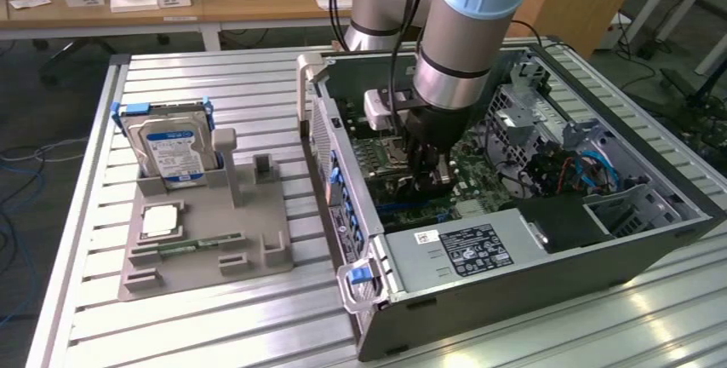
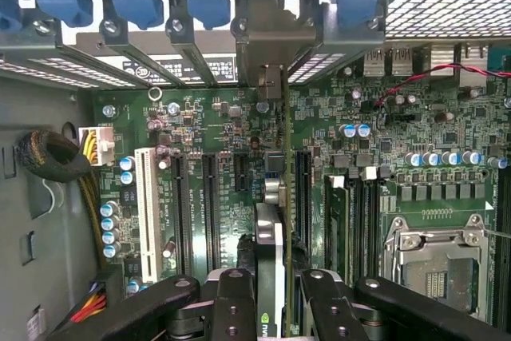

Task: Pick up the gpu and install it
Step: 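Insert the gpu into the slot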

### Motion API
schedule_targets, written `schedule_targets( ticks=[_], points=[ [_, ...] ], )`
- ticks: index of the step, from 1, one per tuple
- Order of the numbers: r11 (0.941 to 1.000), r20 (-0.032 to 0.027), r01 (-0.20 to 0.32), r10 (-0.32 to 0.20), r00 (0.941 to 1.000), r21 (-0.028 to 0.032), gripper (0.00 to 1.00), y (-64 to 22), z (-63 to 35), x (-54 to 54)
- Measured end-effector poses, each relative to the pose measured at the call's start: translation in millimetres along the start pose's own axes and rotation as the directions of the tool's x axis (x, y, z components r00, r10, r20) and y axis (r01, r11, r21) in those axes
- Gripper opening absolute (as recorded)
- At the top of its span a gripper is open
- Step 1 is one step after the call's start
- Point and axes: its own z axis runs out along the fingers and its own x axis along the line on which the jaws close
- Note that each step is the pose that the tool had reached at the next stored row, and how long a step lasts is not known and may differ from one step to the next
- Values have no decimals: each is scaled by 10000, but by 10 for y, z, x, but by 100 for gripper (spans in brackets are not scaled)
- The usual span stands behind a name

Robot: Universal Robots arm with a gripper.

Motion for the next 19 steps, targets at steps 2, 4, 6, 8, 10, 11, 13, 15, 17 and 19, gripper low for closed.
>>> schedule_targets(
  ticks=[2,4,6,8,10,11,13,15,17,19],
  points=[
    [10000,6,0,0,10000,2,27,0,10,0],
    [10000,4,0,0,10000,2,27,0,23,0],
    [10000,1,0,0,10000,0,27,0,28,1],
    [10000,1,1,-1,10000,2,27,0,37,1],
    [10000,2,1,-1,10000,1,27,0,39,1],
    [10000,3,1,-1,10000,1,27,0,39,1],
    [10000,3,0,0,10000,1,27,0,42,1],
    [10000,5,0,0,10000,2,27,1,58,2],
    [10000,1,0,0,10000,0,27,1,63,2],
    [10000,0,1,-1,10000,-1,27,1,75,3]
  ],
)
